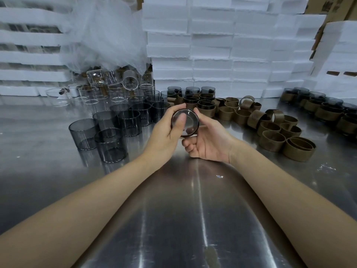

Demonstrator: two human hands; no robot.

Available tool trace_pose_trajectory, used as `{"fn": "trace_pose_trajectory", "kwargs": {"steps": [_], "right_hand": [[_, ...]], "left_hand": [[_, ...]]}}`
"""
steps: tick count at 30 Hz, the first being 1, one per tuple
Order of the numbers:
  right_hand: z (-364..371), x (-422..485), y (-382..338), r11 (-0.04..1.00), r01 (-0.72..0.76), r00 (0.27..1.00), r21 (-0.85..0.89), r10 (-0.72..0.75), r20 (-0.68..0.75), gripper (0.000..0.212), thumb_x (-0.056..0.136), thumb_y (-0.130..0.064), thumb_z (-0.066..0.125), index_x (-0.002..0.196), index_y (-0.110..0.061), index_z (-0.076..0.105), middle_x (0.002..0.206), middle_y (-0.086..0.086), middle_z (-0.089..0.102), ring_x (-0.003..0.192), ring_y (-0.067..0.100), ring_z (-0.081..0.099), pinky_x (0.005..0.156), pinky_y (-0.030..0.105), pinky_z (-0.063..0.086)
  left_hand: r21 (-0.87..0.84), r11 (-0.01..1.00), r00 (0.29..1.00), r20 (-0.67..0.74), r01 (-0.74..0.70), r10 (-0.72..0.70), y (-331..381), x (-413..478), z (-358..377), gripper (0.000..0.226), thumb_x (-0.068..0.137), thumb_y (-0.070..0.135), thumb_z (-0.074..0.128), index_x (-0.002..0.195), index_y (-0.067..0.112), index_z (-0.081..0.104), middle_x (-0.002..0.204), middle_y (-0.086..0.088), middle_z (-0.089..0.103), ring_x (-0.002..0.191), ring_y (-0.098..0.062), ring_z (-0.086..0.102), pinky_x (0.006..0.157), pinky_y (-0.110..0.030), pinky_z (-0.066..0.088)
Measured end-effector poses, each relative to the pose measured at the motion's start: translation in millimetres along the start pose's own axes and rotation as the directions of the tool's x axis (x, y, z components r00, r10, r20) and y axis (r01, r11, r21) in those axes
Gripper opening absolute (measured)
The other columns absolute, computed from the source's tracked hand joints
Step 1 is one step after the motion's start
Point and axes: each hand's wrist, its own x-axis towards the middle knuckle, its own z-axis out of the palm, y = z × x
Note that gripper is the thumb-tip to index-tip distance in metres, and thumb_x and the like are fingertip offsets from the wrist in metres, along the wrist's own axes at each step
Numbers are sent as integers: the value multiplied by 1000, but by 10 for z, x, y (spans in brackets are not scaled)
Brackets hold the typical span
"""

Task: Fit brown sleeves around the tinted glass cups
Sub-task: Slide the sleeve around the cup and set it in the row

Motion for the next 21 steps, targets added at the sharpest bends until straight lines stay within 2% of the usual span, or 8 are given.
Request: {"fn": "trace_pose_trajectory", "kwargs": {"steps": [4,6,8,10,12,14,18,21], "right_hand": [[100,16,67,996,82,997,30,-83,9,62,74,-61,66,105,-9,53,86,15,66,69,20,62,63,26,54],[137,52,119,985,169,984,-26,-170,-51,59,74,-36,81,114,-12,44,88,9,63,69,16,62,61,25,53],[151,103,152,949,251,935,-192,-289,-204,55,78,-9,79,115,-13,39,87,7,59,64,13,60,57,23,51],[131,130,162,844,282,828,-456,-454,-328,49,80,0,74,114,-9,41,90,9,57,65,12,59,58,21,49],[80,138,181,572,213,735,-792,-628,-255,39,85,3,64,119,-3,46,103,14,61,86,21,63,68,10,45],[24,141,220,305,151,717,-940,-689,-108,39,92,1,56,130,2,47,121,18,59,111,30,58,76,2,37],[103,121,229,285,209,714,-936,-698,-54,58,94,-19,56,146,-13,30,121,5,60,106,19,60,83,12,44],[122,108,241,262,198,741,-944,-671,-31,48,84,-19,60,128,-14,39,100,6,69,87,23,67,71,30,52]], "left_hand": [[-21,1000,994,-107,11,-13,-3,27,-54,40,106,26,31,133,11,56,128,0,64,118,-7,58,103,-23,43],[-12,1000,998,-62,23,-24,-23,43,-89,39,106,20,32,137,10,53,140,-2,56,131,-11,49,112,-27,37],[31,998,998,-15,-60,61,-13,25,-93,35,105,6,36,135,8,54,145,0,49,139,-13,41,117,-25,31],[153,961,972,76,-230,221,41,-21,-39,39,101,-6,38,136,5,53,145,2,45,144,-15,32,120,-26,22],[374,832,909,250,-409,334,59,-49,44,40,101,1,40,140,4,49,149,-2,43,146,-16,26,123,-33,12],[563,687,887,343,-458,310,67,-64,110,46,103,19,33,146,4,42,155,-6,37,149,-15,17,123,-35,2],[685,635,934,273,-357,230,70,-66,139,55,104,32,23,153,6,23,163,-3,15,152,-15,1,123,-38,0],[673,704,973,165,-229,159,26,-44,148,56,106,33,27,155,10,13,165,1,0,152,-19,-5,121,-31,1]]}}
